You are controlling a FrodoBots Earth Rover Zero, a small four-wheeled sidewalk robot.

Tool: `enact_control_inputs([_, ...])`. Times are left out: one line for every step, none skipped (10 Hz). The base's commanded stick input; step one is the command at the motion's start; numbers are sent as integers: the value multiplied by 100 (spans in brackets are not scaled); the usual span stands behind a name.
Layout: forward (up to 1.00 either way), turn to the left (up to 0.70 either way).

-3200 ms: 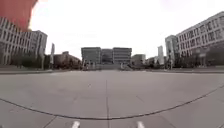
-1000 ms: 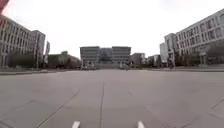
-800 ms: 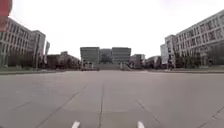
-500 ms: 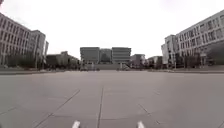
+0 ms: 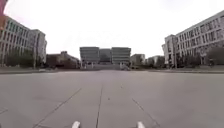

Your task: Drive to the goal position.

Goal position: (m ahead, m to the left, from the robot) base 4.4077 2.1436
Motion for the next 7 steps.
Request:
enact_control_inputs([60,0])
enact_control_inputs([60,0])
enact_control_inputs([60,0])
enact_control_inputs([60,0])
enact_control_inputs([60,0])
enact_control_inputs([60,0])
enact_control_inputs([60,0])
